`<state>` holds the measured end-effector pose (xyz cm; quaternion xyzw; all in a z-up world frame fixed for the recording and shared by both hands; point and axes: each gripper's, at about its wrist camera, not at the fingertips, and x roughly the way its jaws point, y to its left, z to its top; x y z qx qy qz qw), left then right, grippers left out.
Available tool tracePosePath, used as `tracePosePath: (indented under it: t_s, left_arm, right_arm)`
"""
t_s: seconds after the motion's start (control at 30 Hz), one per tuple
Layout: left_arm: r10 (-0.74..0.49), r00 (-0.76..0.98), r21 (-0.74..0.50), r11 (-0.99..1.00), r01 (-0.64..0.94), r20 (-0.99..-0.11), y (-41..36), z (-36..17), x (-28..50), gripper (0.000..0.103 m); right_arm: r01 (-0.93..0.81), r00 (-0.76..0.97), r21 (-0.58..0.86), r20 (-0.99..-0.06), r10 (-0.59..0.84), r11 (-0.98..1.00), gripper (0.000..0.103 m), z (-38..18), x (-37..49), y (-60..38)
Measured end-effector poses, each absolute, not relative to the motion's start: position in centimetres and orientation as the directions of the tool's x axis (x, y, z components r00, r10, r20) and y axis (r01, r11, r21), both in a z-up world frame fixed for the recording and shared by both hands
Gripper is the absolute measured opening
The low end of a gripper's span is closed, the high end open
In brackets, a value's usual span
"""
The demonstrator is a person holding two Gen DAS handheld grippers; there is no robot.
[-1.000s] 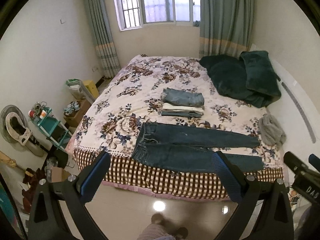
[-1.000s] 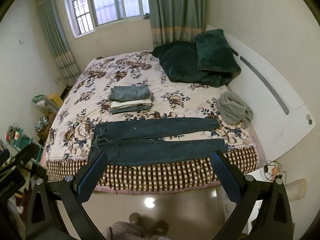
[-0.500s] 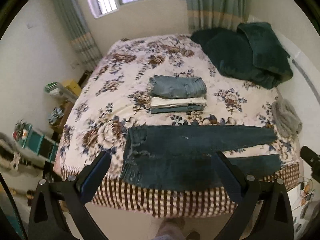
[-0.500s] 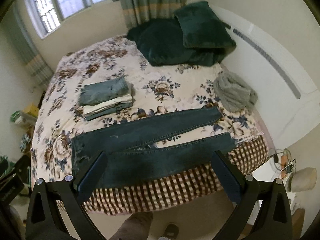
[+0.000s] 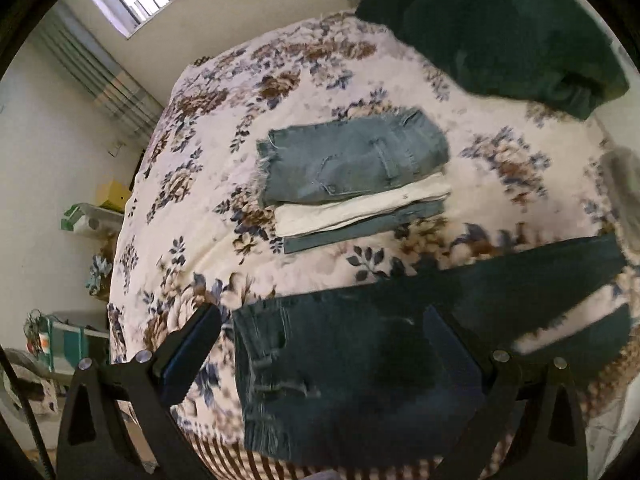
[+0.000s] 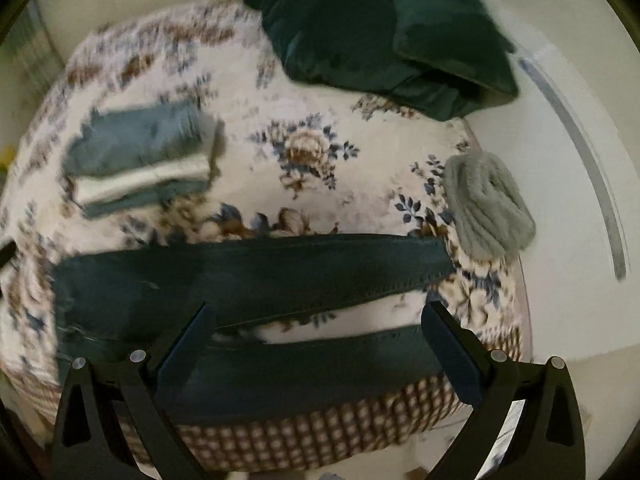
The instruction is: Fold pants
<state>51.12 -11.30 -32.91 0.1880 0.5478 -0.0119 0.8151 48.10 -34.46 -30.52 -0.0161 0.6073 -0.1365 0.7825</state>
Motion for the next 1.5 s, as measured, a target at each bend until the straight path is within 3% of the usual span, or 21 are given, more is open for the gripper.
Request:
tracePosePath:
  t_s: [0.23, 0.33, 0.43, 0.6, 0.8, 0.9, 0.97, 1.0, 1.07, 1.13, 1.27, 1.5]
  left_arm:
    - [0.285, 0.267, 0.374, 0.837, 0.398, -0.921, -14.7, -46.4, 56.2, 0.103]
    - [0.307, 0.158, 0.343, 0.769, 0.539, -0.938, -17.1, -53.5, 57.5, 0.1]
    - [0.313, 0.08, 0.292, 0.722, 0.627, -0.946, -18.5, -58.5, 58.4, 0.092]
    - [0.305, 0.013, 0.224, 0.667, 0.711, -0.952, -19.1, -61.9, 58.8, 0.089]
    - [0.265, -0.044, 0.139, 0.632, 0.762, -0.963, -19.1, -62.1, 59.7, 0.088]
    - [0.222, -0.1, 0.067, 0.642, 0.764, -0.97, -19.2, -61.9, 60.3, 0.069]
    - [0.201, -0.133, 0.026, 0.636, 0.772, -0.971, -19.5, -61.5, 60.2, 0.045]
    - [0.191, -0.148, 0.007, 0.635, 0.773, -0.97, -20.2, -61.4, 60.5, 0.039]
    - [0.174, -0.175, -0.025, 0.635, 0.772, -0.969, -20.6, -60.7, 60.4, 0.022]
    - [0.149, -0.191, -0.052, 0.644, 0.763, -0.97, -21.0, -60.5, 60.3, 0.012]
    - [0.106, -0.163, -0.05, 0.671, 0.739, -0.981, -20.5, -57.9, 60.3, 0.007]
    - [-0.008, -0.044, -0.034, 0.776, 0.629, -0.999, -18.6, -49.6, 58.2, 0.007]
  right_arm:
    - [-0.129, 0.055, -0.256, -0.967, -0.251, 0.958, 0.103, -46.7, 54.7, -36.0]
    - [-0.284, -0.006, -0.255, -0.963, -0.268, 0.924, 0.103, -53.7, 56.7, -35.1]
    - [-0.414, -0.039, -0.254, -0.954, -0.296, 0.874, 0.103, -59.2, 58.6, -34.3]
    - [-0.549, -0.105, -0.205, -0.945, -0.31, 0.81, 0.103, -65.3, 61.3, -33.7]
    - [-0.563, -0.18, -0.11, -0.951, -0.252, 0.819, 0.102, -68.1, 63.2, -34.2]
    - [-0.571, -0.209, -0.044, -0.958, -0.197, 0.82, 0.085, -68.3, 63.6, -34.3]
    - [-0.57, -0.225, 0.002, -0.962, -0.153, 0.822, 0.065, -68.4, 63.7, -34.2]
    - [-0.565, -0.228, 0.012, -0.963, -0.142, 0.825, 0.06, -68.3, 63.7, -34.1]
    - [-0.55, -0.24, 0.047, -0.965, -0.104, 0.834, 0.031, -68.1, 63.6, -34.4]
    - [-0.526, -0.237, 0.065, -0.969, -0.073, 0.848, 0.019, -67.9, 63.2, -34.7]
    - [-0.493, -0.197, 0.068, -0.98, -0.035, 0.867, 0.012, -66.9, 61.3, -35.3]
    - [-0.393, -0.099, 0.081, -0.994, 0.045, 0.916, 0.01, -62.2, 57.3, -36.7]
